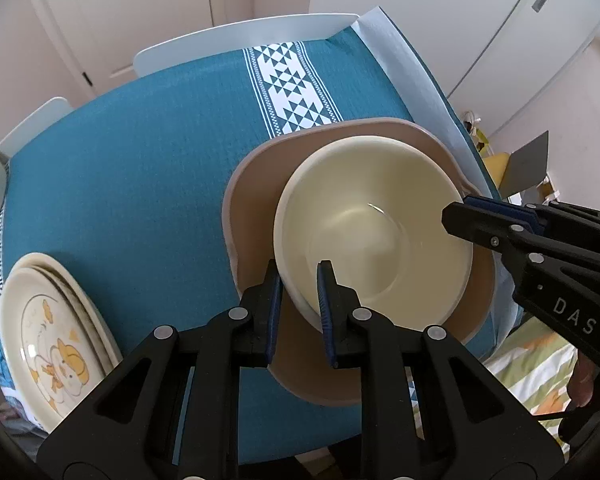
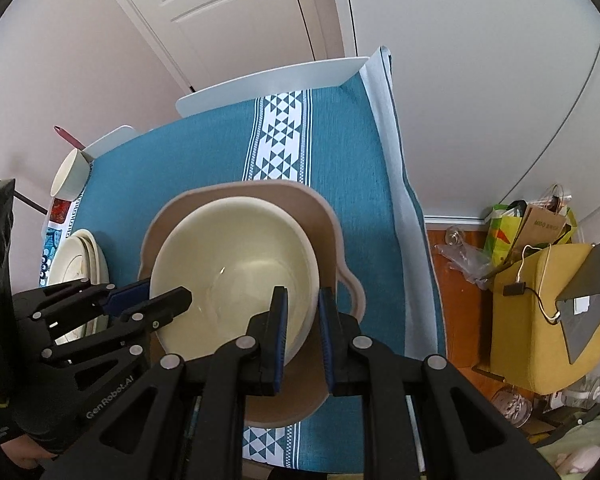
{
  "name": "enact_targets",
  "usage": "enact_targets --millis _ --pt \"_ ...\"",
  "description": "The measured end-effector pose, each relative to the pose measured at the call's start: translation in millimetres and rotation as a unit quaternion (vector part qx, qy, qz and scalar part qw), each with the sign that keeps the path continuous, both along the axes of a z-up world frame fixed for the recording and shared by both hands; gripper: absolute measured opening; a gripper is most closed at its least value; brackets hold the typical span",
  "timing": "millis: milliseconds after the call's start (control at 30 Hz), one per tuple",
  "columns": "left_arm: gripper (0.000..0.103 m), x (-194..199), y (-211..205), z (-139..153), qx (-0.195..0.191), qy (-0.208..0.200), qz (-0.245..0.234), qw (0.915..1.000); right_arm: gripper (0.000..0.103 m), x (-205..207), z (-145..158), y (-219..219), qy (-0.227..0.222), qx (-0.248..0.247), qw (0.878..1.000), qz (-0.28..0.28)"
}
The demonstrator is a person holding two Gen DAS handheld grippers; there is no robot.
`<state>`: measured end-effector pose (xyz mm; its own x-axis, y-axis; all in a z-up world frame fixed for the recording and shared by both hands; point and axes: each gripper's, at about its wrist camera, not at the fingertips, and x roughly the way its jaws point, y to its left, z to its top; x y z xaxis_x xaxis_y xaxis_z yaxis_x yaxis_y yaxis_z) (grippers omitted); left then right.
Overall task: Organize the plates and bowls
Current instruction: 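Carry the cream bowl and lower it into the taupe basket, then release the cream bowl and grasp the rim of the plain white bowl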
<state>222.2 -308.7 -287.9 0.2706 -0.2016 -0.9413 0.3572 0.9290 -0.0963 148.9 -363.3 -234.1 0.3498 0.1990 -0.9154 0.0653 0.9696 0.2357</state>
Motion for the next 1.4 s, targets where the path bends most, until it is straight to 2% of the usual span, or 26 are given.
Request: enact_targets --millis 167,300,433,500,533,567,600,633,667,700,733,767,833,933,1033,1100,1200,1300,1367,1400 --pt "0.016 -4 4 11 -0.003 -0.013 0.001 0.9999 0.014 -2 4 -3 -0.002 0.002 1.0 -0.001" --pt "0.016 -7 10 33 -0.015 -0.029 0.003 0.9995 0.014 -7 23 -2 -0.022 0.007 1.0 -0.001" --pt "0.016 -13 31 74 -0.023 -0.069 0.025 0.997 0.014 -4 58 5 -0.061 0.011 0.998 0.014" --pt "0.022 -15 48 98 -0.025 -0.097 0.045 0.994 0.014 0 76 11 -0.084 0.018 0.996 0.026" --pt "0.042 -17 57 108 -0.024 -0.11 0.056 0.9921 0.014 3 86 16 -0.097 0.021 0.994 0.035" --pt "0.079 -18 70 121 -0.021 -0.129 0.075 0.9886 0.014 6 93 21 -0.107 0.024 0.993 0.043" --pt "0.095 -21 83 133 -0.018 -0.15 0.095 0.9839 0.015 12 103 28 -0.12 0.028 0.991 0.056" --pt "0.103 -24 97 145 -0.022 -0.176 0.114 0.9775 0.016 15 108 34 -0.128 0.03 0.989 0.064" --pt "0.103 -27 110 155 -0.025 -0.193 0.129 0.9724 0.029 20 116 42 -0.141 0.036 0.986 0.076" --pt "0.103 -27 123 162 -0.026 -0.199 0.144 0.9691 0.056 26 123 51 -0.153 0.043 0.983 0.088" --pt "0.103 -26 137 167 -0.025 -0.199 0.159 0.9667 0.072 30 129 59 -0.162 0.049 0.981 0.098" --pt "0.103 -24 148 170 -0.024 -0.2 0.171 0.9643 0.097 36 134 67 -0.17 0.057 0.978 0.108" --pt "0.103 -23 182 178 -0.028 -0.206 0.209 0.9554 0.099 50 143 86 -0.184 0.07 0.972 0.126" --pt "0.103 -18 230 181 -0.03 -0.208 0.258 0.9431 0.099 73 153 118 -0.194 0.06 0.965 0.164" --pt "0.103 -9 284 179 -0.036 -0.206 0.306 0.9286 0.099 97 161 155 -0.182 0.053 0.96 0.208" --pt "0.103 -1 318 172 -0.046 -0.2 0.334 0.9201 0.099 114 166 177 -0.187 0.062 0.956 0.217" --pt "0.103 15 365 155 -0.067 -0.182 0.375 0.9066 0.099 141 172 218 -0.203 0.043 0.953 0.221" --pt "0.098 35 406 130 -0.093 -0.153 0.401 0.8986 0.099 178 162 271 -0.179 0.035 0.949 0.256" --pt "0.086 49 427 110 -0.11 -0.131 0.415 0.8938 0.099 204 144 303 -0.15 0.035 0.95 0.273" --pt "0.084 58 435 98 -0.119 -0.117 0.417 0.8933 0.099 214 133 315 -0.135 0.035 0.951 0.277"
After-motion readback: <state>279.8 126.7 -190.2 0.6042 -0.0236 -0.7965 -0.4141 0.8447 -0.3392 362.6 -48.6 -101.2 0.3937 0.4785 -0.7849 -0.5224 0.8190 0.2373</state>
